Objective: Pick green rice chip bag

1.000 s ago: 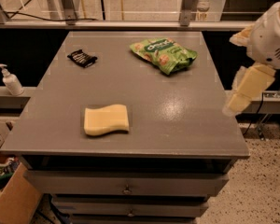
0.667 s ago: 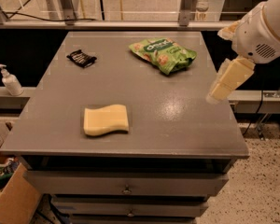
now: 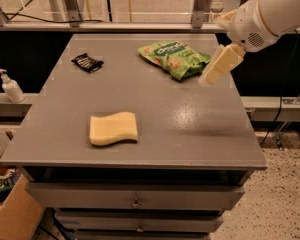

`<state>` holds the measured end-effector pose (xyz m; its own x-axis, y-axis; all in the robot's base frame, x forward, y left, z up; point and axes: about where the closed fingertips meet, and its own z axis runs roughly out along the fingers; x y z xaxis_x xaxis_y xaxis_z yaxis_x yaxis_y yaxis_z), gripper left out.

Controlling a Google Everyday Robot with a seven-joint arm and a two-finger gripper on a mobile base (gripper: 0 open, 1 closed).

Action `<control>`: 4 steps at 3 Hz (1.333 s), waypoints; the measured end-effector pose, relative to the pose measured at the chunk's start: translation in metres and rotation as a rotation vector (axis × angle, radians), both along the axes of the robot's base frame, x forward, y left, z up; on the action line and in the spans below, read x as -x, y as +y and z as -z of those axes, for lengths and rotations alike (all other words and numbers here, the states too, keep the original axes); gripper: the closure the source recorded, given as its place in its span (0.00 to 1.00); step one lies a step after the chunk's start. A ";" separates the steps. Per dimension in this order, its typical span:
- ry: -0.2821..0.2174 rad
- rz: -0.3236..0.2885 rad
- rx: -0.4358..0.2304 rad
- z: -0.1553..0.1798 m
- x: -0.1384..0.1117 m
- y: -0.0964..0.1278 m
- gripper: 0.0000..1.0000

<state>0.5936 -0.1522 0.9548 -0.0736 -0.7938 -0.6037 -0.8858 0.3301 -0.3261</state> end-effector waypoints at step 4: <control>-0.054 -0.035 -0.012 0.024 -0.062 0.006 0.00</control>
Offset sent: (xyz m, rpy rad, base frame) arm 0.0310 0.0093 -0.0074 0.0230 -0.0192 0.0186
